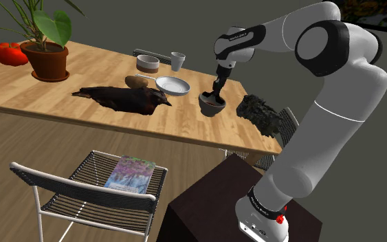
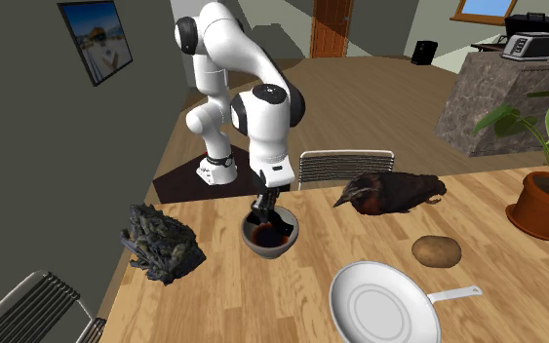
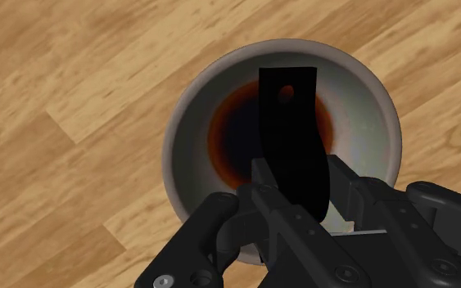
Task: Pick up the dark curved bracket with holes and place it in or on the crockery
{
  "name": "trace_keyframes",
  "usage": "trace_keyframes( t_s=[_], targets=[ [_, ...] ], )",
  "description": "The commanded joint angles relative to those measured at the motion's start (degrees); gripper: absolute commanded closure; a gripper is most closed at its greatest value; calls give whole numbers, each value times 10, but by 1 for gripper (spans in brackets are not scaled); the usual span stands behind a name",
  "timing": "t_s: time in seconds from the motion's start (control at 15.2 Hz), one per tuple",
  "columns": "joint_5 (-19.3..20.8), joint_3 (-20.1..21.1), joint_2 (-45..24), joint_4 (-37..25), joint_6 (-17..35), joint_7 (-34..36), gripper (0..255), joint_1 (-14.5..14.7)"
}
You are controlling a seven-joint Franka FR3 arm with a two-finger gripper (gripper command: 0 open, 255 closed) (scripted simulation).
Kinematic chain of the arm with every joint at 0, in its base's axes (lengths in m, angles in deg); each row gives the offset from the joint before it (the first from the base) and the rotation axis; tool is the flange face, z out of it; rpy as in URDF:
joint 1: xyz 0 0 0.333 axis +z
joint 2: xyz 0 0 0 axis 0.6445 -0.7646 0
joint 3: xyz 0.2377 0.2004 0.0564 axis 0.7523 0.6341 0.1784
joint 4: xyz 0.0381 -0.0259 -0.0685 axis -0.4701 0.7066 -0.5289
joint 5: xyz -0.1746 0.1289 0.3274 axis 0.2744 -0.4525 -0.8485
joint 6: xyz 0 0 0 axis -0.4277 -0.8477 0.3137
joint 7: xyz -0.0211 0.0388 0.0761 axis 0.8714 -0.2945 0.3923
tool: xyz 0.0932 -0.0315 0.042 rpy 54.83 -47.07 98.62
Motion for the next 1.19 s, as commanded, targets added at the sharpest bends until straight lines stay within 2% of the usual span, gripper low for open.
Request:
trace_keyframes(
  t_s=[0.0,0.33,0.59,1.12],
  targets=[
    [0,0,0,0,0,0,0,0],
    [0,0,0,0,0,0,0,0],
    [13,1,24,-49,-70,9,0,4],
    [13,1,24,-49,-70,9,0,4]
  ],
)
